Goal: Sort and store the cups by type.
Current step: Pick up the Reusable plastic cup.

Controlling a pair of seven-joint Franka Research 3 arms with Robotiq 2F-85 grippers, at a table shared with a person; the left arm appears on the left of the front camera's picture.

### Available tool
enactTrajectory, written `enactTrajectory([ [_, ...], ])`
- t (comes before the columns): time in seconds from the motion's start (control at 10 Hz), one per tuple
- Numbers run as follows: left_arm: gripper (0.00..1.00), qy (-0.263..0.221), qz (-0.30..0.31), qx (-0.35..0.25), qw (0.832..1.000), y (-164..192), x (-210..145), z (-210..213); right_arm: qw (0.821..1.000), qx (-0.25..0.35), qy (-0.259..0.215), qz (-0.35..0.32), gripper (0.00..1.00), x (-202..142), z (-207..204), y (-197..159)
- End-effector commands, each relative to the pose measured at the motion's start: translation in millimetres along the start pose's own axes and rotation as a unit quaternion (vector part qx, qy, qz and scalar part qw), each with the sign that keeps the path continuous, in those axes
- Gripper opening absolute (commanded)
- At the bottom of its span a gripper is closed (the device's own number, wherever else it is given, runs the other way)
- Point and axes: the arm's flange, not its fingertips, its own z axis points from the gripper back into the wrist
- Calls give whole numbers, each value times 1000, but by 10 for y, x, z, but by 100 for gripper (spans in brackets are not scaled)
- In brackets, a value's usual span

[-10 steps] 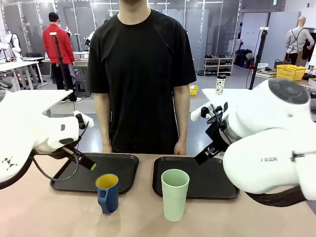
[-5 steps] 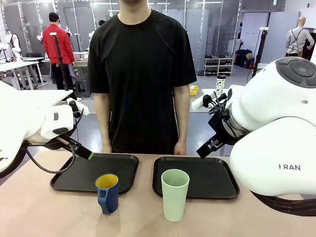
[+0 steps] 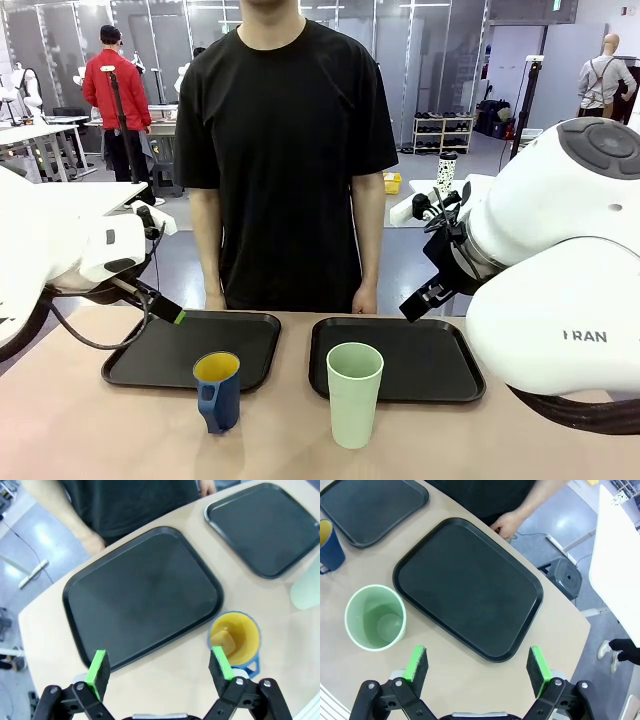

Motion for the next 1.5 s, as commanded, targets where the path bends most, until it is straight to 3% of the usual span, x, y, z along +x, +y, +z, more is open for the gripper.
enactTrajectory([
  [0.0, 100, 15, 14, -4, 1000, 398, 3, -212, 1000, 3, 15, -26, 100, 24, -260, -249],
  [0.3, 100, 29, 51, 8, 998, 1017, -206, -599, 996, 19, 46, -75, 100, -16, -765, -697],
  [0.6, 100, 46, 103, -26, 993, 1504, -363, -1042, 991, 50, 69, -102, 100, -60, -1300, -1087],
  [1.0, 100, 70, 117, -34, 990, 1725, -400, -1315, 983, 54, 100, -146, 100, -148, -1692, -1464],
  [1.3, 100, 83, 122, -35, 988, 1735, -411, -1380, 982, 44, 104, -154, 100, -173, -1724, -1402],
  [1.4, 100, 78, 127, -22, 989, 1638, -433, -1215, 982, 44, 104, -154, 100, -173, -1724, -1402],
])
